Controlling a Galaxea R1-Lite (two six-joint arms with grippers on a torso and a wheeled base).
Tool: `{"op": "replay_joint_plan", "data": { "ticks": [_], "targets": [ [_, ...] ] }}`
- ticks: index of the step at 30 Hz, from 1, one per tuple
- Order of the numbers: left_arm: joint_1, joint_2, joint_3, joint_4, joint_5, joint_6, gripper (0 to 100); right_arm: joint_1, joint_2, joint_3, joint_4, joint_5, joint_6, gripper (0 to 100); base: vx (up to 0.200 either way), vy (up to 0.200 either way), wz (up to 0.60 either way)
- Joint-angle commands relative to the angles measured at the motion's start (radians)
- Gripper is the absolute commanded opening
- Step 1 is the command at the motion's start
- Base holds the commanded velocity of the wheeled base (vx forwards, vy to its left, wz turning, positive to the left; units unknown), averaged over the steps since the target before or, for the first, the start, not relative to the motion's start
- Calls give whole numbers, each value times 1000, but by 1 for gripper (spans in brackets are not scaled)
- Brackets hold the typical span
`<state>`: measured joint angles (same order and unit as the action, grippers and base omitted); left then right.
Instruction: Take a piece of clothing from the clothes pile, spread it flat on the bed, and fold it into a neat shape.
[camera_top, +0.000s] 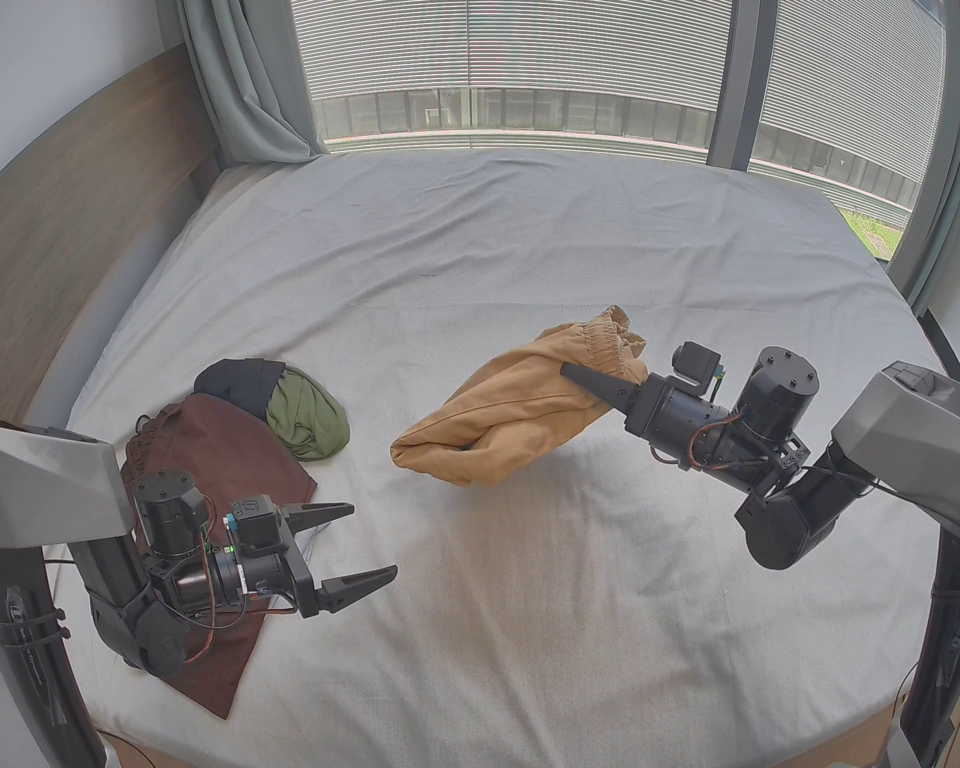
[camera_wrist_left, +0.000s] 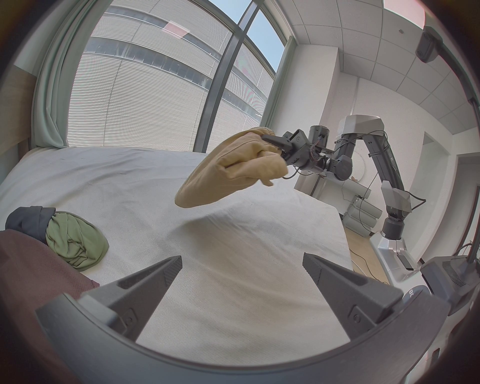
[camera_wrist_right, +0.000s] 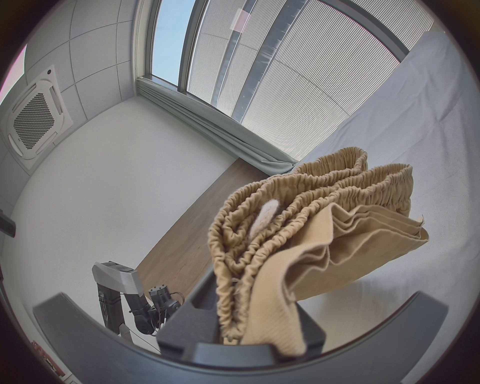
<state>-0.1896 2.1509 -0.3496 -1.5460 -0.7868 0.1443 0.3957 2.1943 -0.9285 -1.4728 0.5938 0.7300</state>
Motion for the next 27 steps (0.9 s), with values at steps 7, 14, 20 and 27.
{"op": "replay_joint_plan", "data": {
  "ticks": [7, 14, 20, 27],
  "targets": [
    [-1, 6, 1, 0, 0, 1, 100, -15, 114, -299, 155, 0, 11, 0, 0, 0, 0],
    [1, 6, 1, 0, 0, 1, 100, -21, 191, -523, 290, -6, 46, 0, 0, 0, 0],
    [-1, 6, 1, 0, 0, 1, 100, -48, 260, -615, 325, -9, 48, 0, 0, 0, 0],
    [-2, 9, 3, 0, 0, 1, 100, -61, 314, -644, 336, -8, 46, 0, 0, 0, 0]
  ]
}}
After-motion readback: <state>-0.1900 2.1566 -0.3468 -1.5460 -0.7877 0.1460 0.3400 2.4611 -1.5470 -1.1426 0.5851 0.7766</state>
